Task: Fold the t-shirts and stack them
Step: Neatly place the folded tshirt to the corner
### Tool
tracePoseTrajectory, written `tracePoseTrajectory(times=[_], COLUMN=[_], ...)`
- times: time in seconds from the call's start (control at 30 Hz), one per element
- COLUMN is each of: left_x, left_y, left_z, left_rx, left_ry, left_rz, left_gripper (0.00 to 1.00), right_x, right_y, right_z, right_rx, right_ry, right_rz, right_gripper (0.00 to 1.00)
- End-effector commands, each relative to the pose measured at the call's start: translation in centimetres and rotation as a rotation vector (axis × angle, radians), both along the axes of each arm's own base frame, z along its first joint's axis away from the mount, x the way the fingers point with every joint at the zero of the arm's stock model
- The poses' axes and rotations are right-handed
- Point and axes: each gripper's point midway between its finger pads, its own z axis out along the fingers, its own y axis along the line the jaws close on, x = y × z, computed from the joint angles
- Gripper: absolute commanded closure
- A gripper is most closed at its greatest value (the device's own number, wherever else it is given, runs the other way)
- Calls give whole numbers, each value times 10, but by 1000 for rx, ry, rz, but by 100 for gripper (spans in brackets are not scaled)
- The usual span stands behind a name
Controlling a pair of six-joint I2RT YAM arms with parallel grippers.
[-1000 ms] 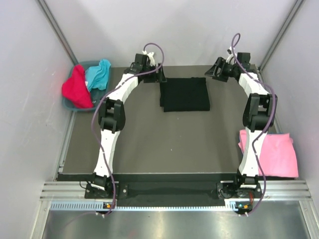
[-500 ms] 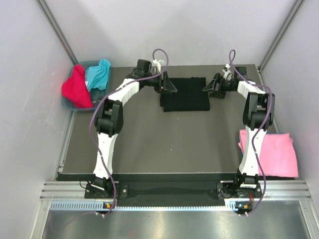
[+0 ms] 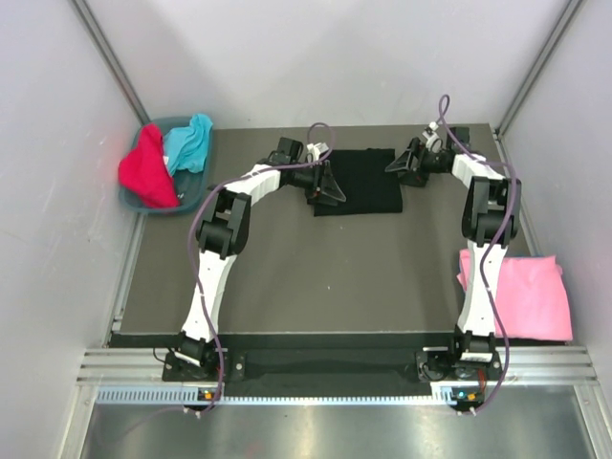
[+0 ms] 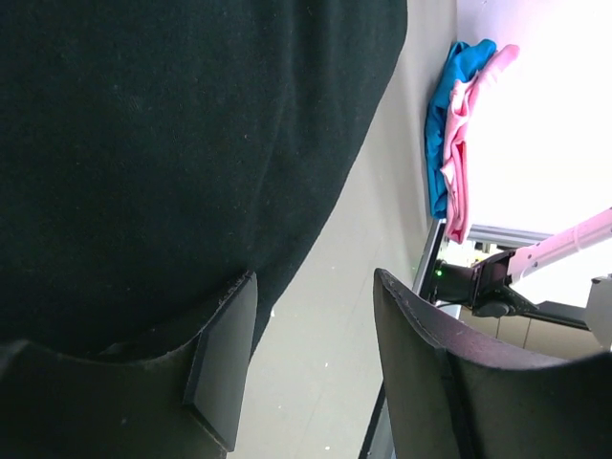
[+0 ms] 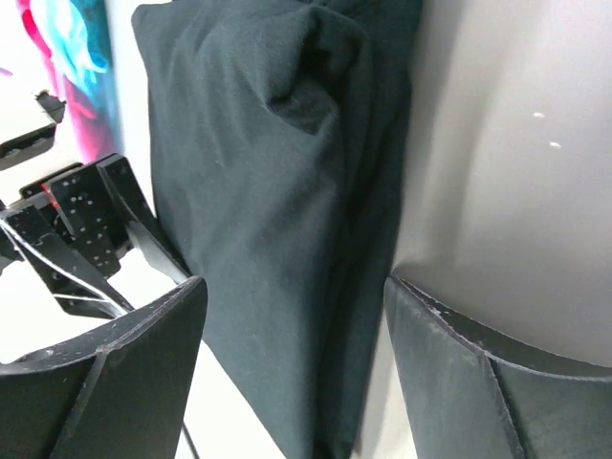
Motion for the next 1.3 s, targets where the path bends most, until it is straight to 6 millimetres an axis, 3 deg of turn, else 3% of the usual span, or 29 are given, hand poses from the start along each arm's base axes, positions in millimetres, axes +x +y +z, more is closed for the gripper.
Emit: tracePoseTrajectory(times=[0.0,0.23,0.3,0.43,0.63,0.73,0.77,0.8,0.83,1.0,1.03,1.07,1.2,1.23,1.27], left_x=[3,6,7,8,10,13,21,21,25,57,59,67,82,82,86], left_y=[-1,-1,0,-1,-1,3,10,16,21,74,82,97,128,130,138], left_z=[6,6,5,6,15,35,42,46,65,109,119,126,139,142,146], left_rx=[-5,6,7,8,8,31,57,80,92,186,186,190,186,167,154], left_ry=[-44,-65,-66,-72,-102,-166,-195,-213,-266,-429,-451,-465,-486,-483,-490], left_rz=[-18,-17,-16,-14,-14,-6,26,30,50,166,181,210,274,271,286], left_gripper=[43,43,43,43,44,43,38,36,33,30,30,30,31,32,32], right_x=[-12,-18,-27,-29,-31,-29,-29,-28,-25,-39,-46,-54,-96,-103,-122], right_y=[14,34,51,56,60,60,57,56,52,36,33,16,1,-7,-9], right_z=[-57,-69,-73,-73,-69,-53,-50,-45,-35,-10,5,3,17,33,25], right_rx=[-46,-12,-4,15,18,15,8,2,-5,-93,-115,-131,-196,-216,-231], right_ry=[134,190,211,214,192,143,132,112,85,46,44,63,70,43,78], right_rz=[-3,18,48,59,75,86,83,87,83,114,119,98,120,103,119], right_gripper=[25,26,29,37,62,85,94,97,99,100,100,100,100,100,100])
